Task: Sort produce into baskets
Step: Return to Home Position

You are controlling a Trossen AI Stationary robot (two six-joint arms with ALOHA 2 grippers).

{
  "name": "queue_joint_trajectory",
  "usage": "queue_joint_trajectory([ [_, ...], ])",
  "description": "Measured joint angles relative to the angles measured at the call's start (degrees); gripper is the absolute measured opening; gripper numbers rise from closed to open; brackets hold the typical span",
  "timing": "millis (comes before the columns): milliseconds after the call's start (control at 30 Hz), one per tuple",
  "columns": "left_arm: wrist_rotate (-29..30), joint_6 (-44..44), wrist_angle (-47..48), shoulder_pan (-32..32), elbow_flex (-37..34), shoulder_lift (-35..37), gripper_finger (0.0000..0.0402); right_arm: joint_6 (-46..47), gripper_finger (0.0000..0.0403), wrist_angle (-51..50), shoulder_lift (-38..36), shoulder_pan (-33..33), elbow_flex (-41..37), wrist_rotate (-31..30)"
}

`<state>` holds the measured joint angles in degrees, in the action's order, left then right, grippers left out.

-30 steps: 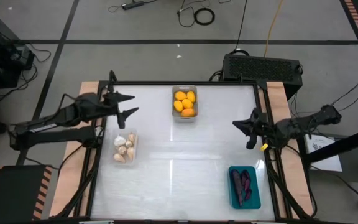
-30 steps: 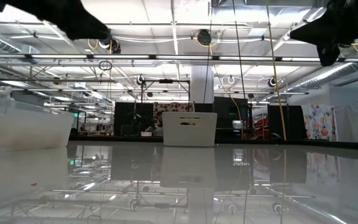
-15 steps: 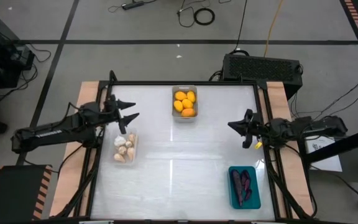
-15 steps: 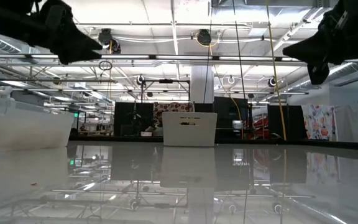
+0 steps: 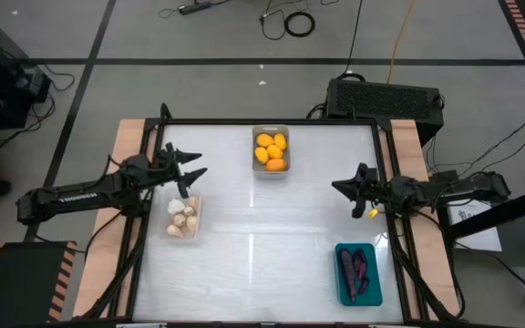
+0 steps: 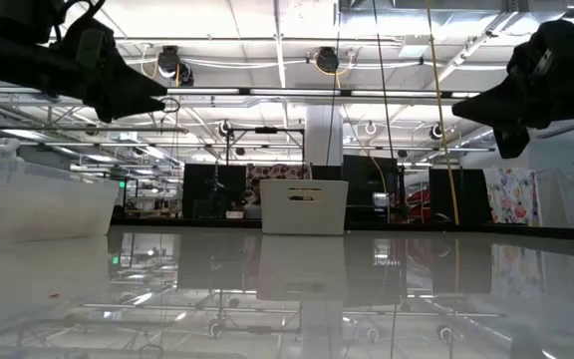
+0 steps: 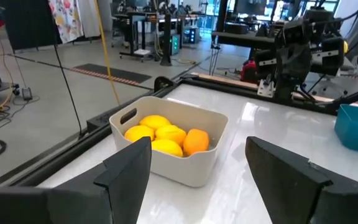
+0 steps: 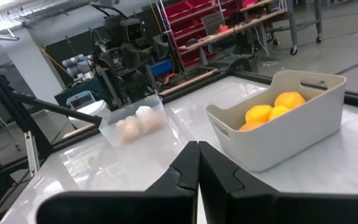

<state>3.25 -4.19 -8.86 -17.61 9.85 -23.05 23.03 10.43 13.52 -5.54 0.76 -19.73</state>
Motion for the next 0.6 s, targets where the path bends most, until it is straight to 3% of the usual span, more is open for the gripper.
queue_joint_trajectory([
  [500,-1.2,1.1,-2.2,0.1,-0.1,0.0,0.0267,-3.8,0.0000,0.0,0.0,1.0,0.0,-1.2],
  [600,-4.1,-0.3,-10.8,0.1,-3.8,0.0,0.0267,-4.5,0.0000,0.0,0.0,1.8,0.0,-1.1],
])
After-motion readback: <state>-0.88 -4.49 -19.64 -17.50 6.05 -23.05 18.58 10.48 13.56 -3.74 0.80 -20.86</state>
